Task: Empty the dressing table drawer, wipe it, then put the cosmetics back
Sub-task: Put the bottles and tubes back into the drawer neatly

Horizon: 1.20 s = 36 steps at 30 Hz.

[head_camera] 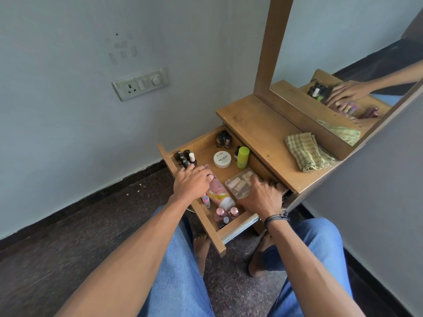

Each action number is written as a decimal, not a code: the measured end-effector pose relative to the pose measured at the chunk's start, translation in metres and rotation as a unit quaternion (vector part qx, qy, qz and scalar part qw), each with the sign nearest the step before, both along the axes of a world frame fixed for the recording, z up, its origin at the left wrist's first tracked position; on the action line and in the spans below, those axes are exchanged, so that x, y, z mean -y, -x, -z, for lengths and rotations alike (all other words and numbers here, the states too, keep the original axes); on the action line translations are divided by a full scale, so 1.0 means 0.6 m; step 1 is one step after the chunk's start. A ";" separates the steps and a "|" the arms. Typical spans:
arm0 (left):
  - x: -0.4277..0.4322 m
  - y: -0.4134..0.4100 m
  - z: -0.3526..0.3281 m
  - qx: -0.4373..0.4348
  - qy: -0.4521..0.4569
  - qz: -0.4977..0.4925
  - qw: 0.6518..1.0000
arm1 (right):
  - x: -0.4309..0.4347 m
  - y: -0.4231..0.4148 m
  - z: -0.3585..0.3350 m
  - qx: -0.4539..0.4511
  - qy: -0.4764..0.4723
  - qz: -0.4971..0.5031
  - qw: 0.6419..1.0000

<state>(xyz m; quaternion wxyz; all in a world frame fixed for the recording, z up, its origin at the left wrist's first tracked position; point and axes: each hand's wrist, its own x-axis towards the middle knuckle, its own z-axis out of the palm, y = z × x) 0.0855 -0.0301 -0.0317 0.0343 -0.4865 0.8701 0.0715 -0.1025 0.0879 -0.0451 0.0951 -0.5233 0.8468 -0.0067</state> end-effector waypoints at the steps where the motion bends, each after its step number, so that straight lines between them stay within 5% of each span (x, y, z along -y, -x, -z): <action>1: -0.001 0.000 -0.001 0.003 -0.003 0.001 1.000 | 0.001 0.000 0.002 -0.001 0.000 0.001 1.000; 36: -0.007 -0.002 -0.010 0.021 -0.027 -0.006 0.999 | -0.002 -0.010 0.006 -0.016 0.020 0.012 1.000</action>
